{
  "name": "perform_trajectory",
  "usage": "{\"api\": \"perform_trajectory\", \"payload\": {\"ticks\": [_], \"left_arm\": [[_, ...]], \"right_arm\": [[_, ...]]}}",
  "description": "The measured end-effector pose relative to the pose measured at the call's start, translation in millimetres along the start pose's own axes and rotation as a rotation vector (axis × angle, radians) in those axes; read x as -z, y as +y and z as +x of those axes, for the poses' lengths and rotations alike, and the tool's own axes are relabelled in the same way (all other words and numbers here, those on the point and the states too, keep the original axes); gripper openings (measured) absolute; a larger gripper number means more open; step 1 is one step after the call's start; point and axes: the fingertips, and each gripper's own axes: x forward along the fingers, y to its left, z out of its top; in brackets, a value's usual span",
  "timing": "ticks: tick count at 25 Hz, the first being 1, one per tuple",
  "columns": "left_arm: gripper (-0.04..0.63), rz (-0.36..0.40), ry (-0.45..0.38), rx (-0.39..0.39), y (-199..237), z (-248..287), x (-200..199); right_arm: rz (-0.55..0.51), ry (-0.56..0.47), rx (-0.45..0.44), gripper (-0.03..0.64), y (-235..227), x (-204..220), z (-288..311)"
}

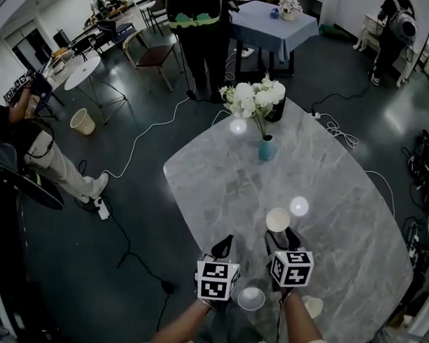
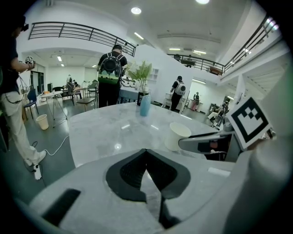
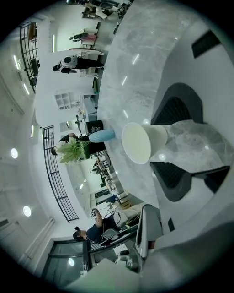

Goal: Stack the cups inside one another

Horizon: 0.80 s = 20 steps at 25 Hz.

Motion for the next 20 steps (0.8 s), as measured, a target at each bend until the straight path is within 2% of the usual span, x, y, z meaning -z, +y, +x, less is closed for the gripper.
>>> {"api": "perform_trajectory", "payload": {"ticks": [20], "left_arm": [[-0.005,-0.017,0.023,-0.008,9,12,14]], "right_arm": [[-0.001,-0.033,0.017,0.216,-12,-1,23]]}}
